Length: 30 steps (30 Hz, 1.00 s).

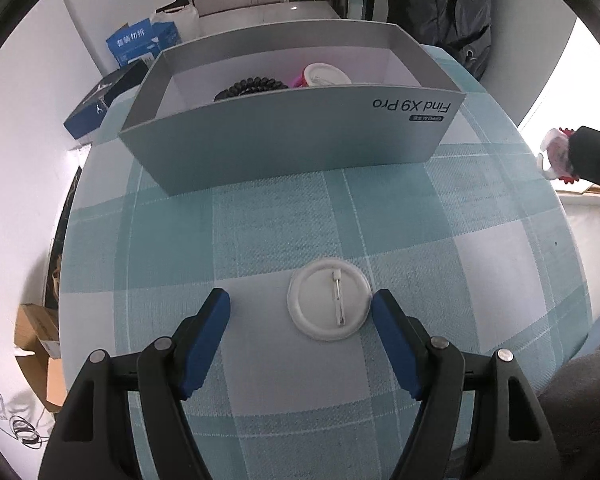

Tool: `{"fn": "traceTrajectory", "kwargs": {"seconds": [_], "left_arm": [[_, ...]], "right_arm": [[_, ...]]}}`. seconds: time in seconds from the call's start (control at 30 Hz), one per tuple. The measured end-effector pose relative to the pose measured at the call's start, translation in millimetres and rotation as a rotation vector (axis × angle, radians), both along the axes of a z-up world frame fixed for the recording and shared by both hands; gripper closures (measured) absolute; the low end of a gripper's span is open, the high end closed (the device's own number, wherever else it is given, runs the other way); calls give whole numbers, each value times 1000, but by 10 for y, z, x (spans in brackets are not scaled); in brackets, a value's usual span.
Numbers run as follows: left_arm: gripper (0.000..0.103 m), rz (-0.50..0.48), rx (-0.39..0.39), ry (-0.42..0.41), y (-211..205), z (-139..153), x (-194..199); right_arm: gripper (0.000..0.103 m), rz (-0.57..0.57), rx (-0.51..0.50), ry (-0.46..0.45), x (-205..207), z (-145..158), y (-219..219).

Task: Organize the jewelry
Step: 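Grasp the white round pin badge with the left gripper while the right gripper holds the charm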

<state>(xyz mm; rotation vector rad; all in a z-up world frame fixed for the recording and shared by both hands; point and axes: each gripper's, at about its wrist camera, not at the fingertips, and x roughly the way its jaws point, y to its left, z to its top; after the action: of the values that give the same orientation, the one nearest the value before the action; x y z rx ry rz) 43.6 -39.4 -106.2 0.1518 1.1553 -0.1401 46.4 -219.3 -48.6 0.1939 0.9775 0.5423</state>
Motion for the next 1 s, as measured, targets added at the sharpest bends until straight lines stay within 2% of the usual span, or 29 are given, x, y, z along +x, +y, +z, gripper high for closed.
{"fn": "traceTrajectory", "kwargs": {"seconds": [0.2,0.3,0.33,0.37,0.73,0.9,1.0], "left_arm": [[34,14,-33,19,8,-24,31],[53,-27,-38,6,-71,3,24],[62,-48,-36,3,-102,13,24],[65,-70,-34,1,-135,20,15],[65,-65,-60,15,-70,20,24],[65,-36,-81,24,1,41,52],[65,-10,-93,-1,55,114,62]], "right_arm": [[86,-4,15,-3,-15,33,-52],[86,-5,20,-3,-14,39,-56],[86,-5,21,-3,-17,42,-55],[86,-4,23,-3,-18,47,-49],[86,10,19,6,5,35,50],[86,-1,11,13,28,11,51],[86,-14,5,12,42,8,58]]}}
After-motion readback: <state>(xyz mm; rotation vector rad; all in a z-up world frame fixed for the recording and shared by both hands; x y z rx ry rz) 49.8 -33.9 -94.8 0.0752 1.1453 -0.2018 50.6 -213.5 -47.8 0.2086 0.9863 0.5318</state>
